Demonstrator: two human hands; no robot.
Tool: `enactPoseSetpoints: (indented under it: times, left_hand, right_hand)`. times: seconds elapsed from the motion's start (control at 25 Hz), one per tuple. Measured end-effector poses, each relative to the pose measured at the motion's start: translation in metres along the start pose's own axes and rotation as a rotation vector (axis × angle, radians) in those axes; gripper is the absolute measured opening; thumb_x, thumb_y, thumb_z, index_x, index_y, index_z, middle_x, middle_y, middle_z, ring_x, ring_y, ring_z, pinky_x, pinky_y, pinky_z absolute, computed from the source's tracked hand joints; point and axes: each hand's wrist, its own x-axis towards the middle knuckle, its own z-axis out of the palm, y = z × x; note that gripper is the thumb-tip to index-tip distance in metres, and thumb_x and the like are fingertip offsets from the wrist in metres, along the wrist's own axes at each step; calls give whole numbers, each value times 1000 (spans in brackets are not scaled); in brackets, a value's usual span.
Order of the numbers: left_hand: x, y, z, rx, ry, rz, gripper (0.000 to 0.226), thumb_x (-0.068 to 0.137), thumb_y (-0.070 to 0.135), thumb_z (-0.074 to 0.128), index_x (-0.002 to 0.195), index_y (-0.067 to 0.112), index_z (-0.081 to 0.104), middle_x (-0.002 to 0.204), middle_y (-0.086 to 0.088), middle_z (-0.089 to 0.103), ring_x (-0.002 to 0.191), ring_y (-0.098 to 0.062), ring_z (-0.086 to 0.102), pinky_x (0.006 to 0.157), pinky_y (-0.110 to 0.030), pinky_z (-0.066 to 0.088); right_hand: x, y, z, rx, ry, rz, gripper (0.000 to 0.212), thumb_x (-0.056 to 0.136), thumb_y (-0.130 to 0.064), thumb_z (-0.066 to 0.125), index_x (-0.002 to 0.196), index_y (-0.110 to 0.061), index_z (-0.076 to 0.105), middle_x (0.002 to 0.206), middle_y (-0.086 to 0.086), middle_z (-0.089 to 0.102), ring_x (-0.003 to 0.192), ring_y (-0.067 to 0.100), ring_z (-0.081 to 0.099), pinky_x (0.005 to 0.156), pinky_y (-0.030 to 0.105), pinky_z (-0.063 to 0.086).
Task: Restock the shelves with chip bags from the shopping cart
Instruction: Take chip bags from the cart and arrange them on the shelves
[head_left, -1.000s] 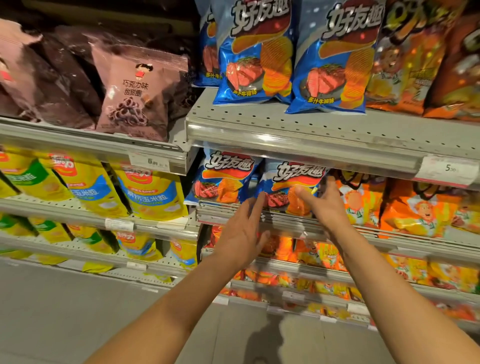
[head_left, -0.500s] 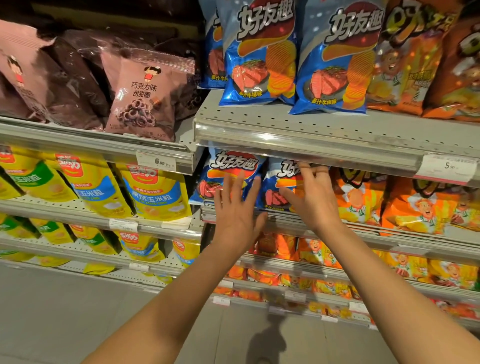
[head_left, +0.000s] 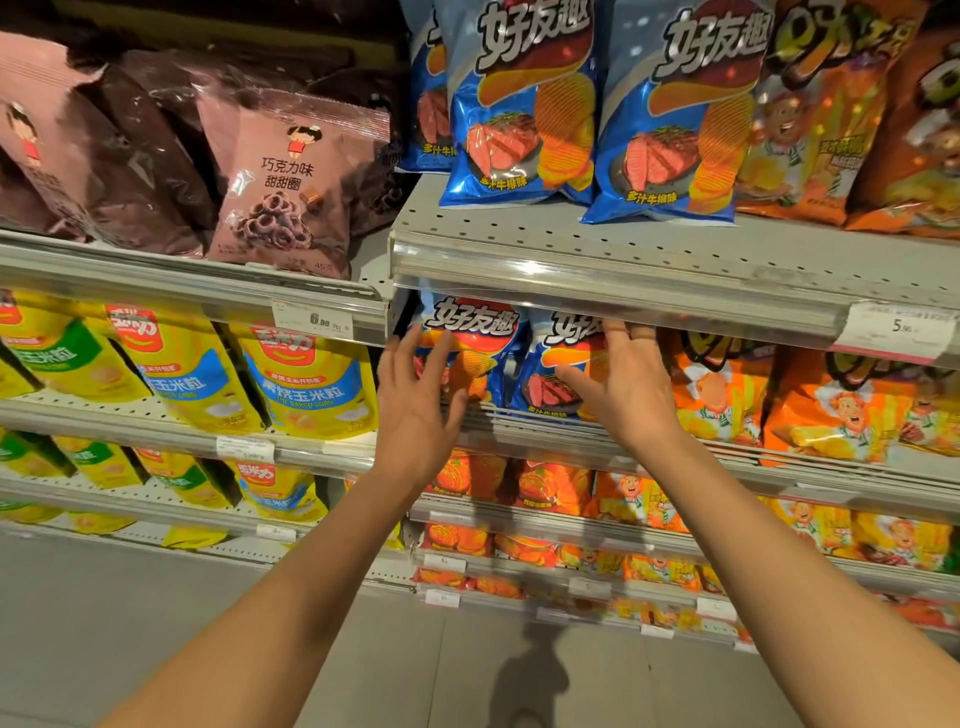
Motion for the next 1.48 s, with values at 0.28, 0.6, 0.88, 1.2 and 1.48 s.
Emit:
enactPoseSetpoints:
  times: [0.28, 0.6, 0.88, 1.2, 1.48]
  left_hand:
    - [1, -4, 5, 29, -205, 0, 74, 99, 33, 60, 161, 21, 22, 164, -18, 16, 143, -39, 27, 115, -52, 36]
    - [-1, -2, -1, -23, -238, 11, 77, 97, 32, 63, 161, 22, 21, 165, -16, 17, 145, -37, 25, 117, -49, 34]
    - [-24, 32, 25, 47, -199, 147, 70, 96, 33, 61, 157, 14, 33, 160, -18, 27, 148, -38, 25, 116, -54, 31]
    - [-41, 94, 41, -58, -151, 219, 60, 95, 26, 64, 150, 11, 45, 160, -21, 30, 151, -42, 22, 120, -57, 26]
    - [-50, 235, 124, -242, -264, 476, 55, 91, 17, 65, 143, 6, 52, 148, -25, 42, 140, -43, 38, 112, -55, 36]
  right_hand:
    - [-4, -5, 1, -115, 4, 67, 74, 87, -52, 71, 146, -22, 39, 132, 15, 47, 125, 39, 49, 102, 52, 44]
    - [0, -7, -7, -120, -55, 78, 73, 88, -49, 71, 145, -16, 41, 131, 21, 50, 124, 39, 51, 101, 48, 44]
    - [-23, 9, -6, -134, -70, -151, 77, 90, -34, 72, 155, -25, 32, 133, 15, 50, 123, 35, 48, 100, 49, 45]
    - [-50, 57, -29, 280, -33, -199, 76, 90, -20, 74, 156, -19, 35, 128, 10, 56, 108, 22, 55, 96, 35, 47]
    - [-112, 188, -105, 381, 77, -9, 73, 87, -20, 73, 152, -11, 41, 136, 16, 55, 129, 31, 51, 109, 45, 40]
